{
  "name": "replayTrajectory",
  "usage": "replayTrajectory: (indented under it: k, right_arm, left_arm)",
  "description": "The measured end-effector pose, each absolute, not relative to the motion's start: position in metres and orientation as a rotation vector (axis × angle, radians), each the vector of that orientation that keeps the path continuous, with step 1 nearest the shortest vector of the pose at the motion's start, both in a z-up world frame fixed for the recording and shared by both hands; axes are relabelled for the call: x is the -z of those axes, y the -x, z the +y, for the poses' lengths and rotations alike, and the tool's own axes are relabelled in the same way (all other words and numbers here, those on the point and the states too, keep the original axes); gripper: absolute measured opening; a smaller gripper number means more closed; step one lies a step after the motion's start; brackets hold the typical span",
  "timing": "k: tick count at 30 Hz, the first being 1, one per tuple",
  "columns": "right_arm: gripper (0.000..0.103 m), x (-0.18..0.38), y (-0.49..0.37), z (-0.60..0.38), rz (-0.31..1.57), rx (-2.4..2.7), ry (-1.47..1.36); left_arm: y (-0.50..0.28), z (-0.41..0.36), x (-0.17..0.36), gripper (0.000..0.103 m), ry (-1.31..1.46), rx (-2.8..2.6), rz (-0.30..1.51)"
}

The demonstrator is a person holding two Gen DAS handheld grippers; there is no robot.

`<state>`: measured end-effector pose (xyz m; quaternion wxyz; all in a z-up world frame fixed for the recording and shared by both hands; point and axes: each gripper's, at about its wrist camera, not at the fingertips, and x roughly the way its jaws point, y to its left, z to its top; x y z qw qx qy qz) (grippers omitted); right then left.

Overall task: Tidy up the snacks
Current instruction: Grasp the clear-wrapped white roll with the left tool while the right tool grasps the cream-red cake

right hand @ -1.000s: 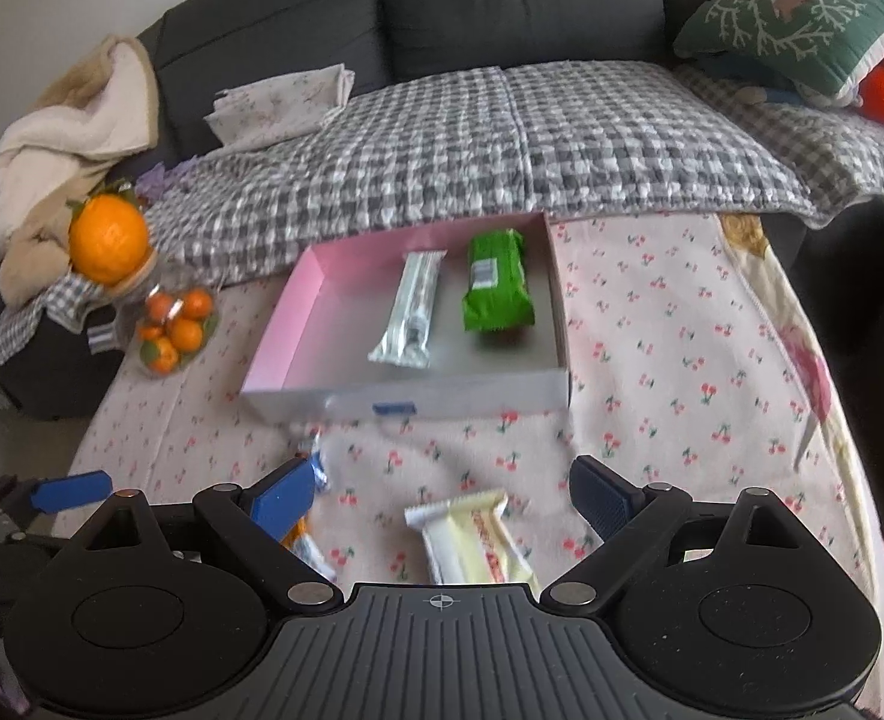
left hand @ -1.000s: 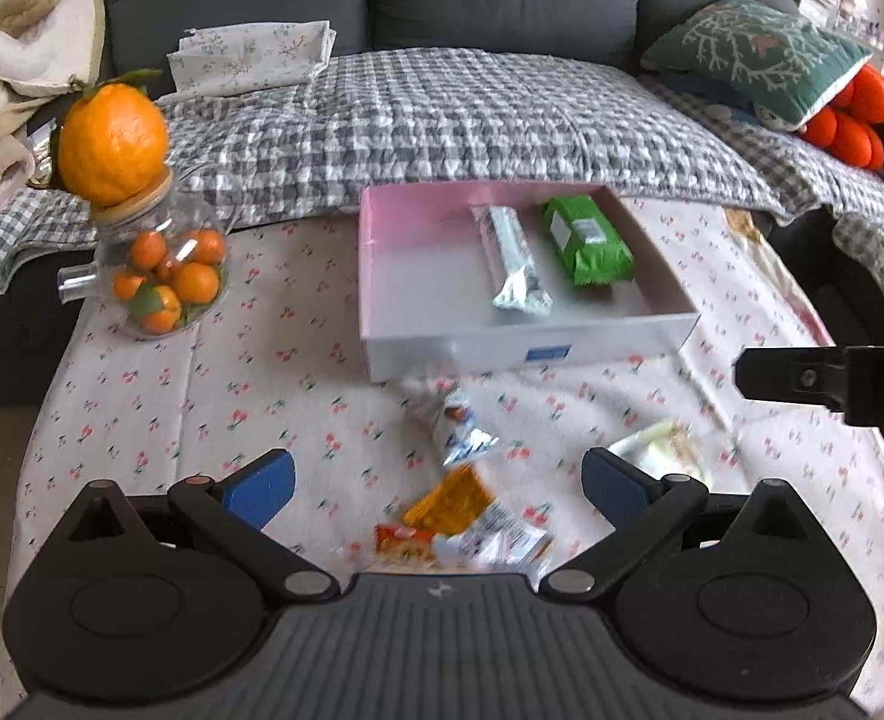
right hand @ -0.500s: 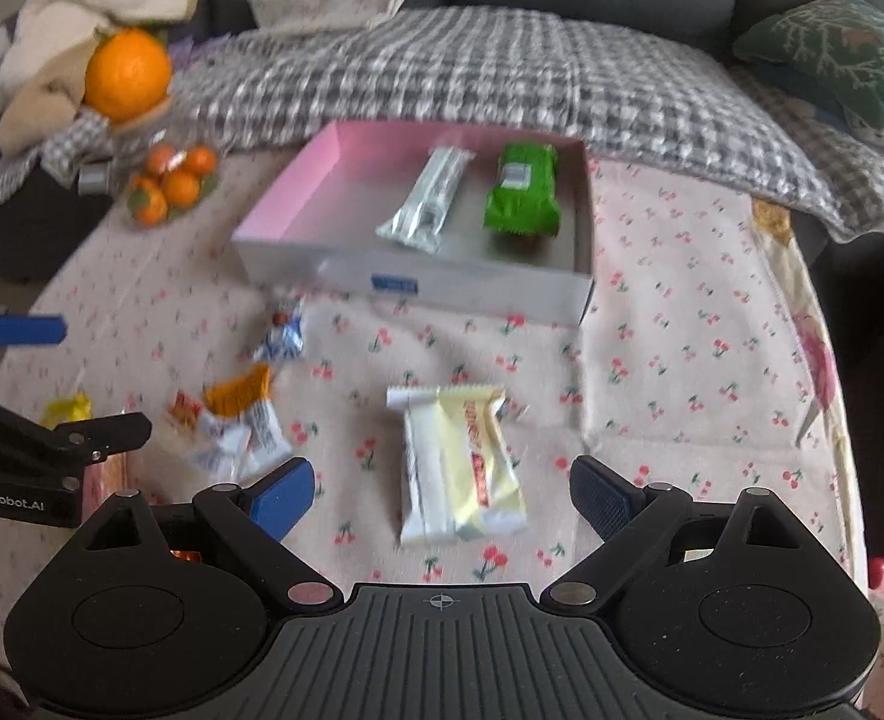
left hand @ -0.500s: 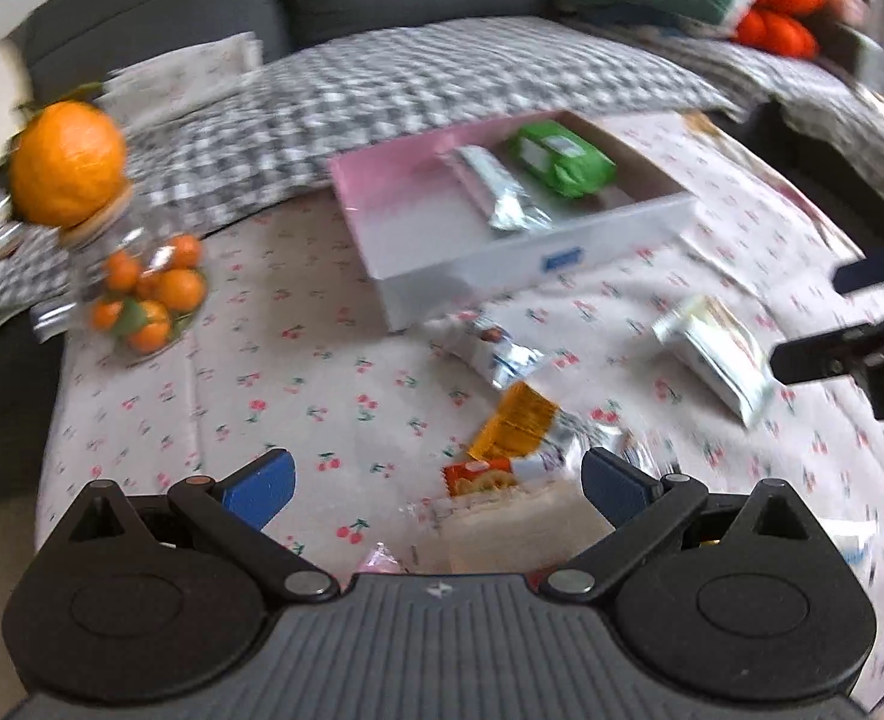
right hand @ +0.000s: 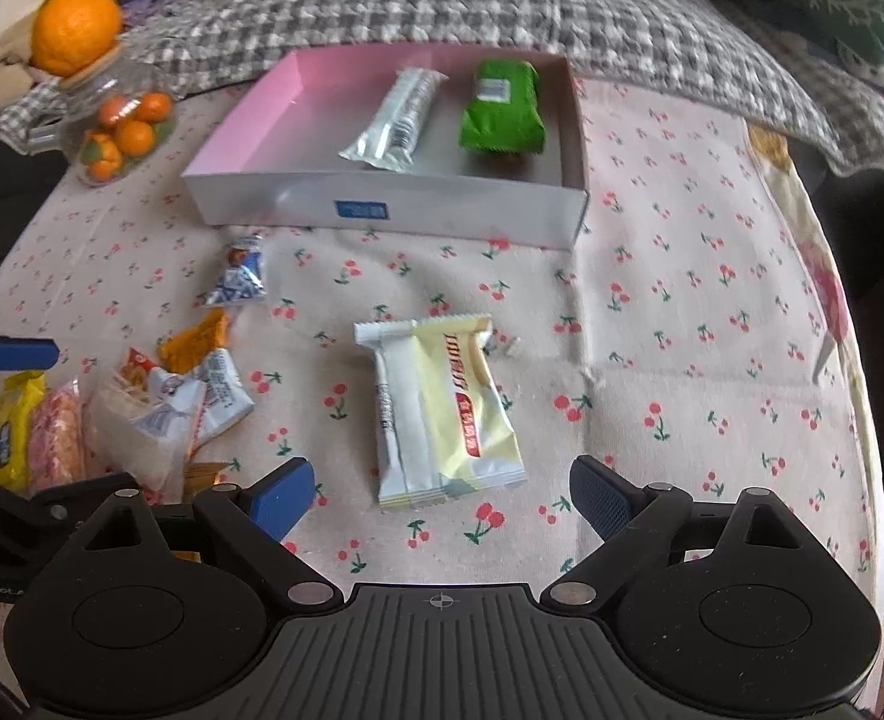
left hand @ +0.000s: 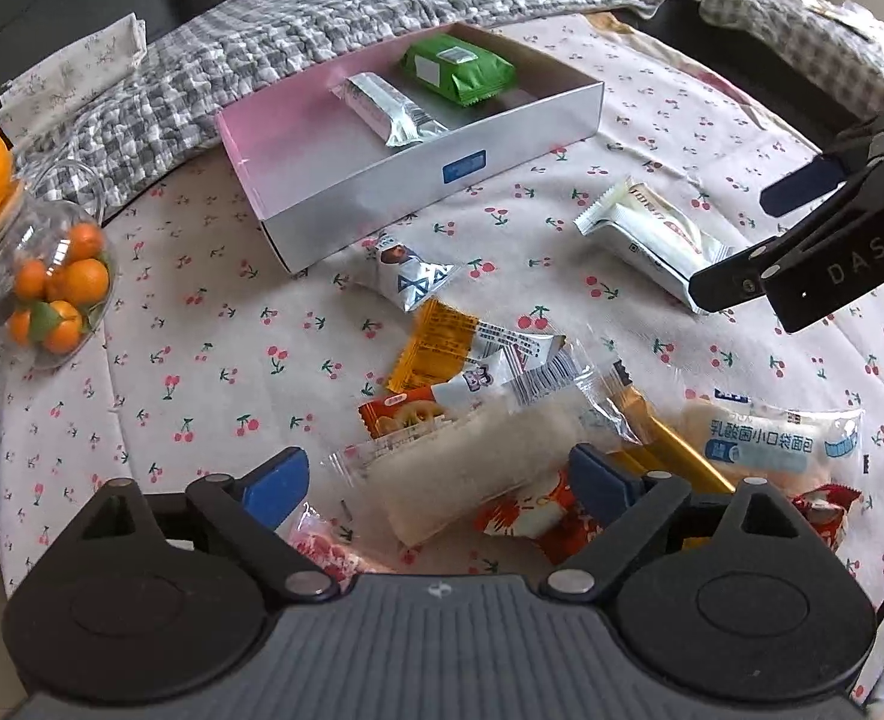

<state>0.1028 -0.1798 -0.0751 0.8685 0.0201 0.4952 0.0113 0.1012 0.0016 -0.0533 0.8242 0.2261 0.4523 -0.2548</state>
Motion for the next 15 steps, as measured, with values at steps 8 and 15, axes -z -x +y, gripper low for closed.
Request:
replayTrajectory:
  k: [8,15]
  right_arm:
    - [0.094,0.085,-0.113,-0.186,1.067,0.018,-0.06]
    - [0.094,0.095,-0.12,-0.188,1.074,0.032,-0.06]
  left_arm:
    - [-0.109,0.001,0.06,0.083,-0.484,0.56,0.97]
    - [-0.117,-0.004,0.064,0.059,-0.422,0.513,1.004]
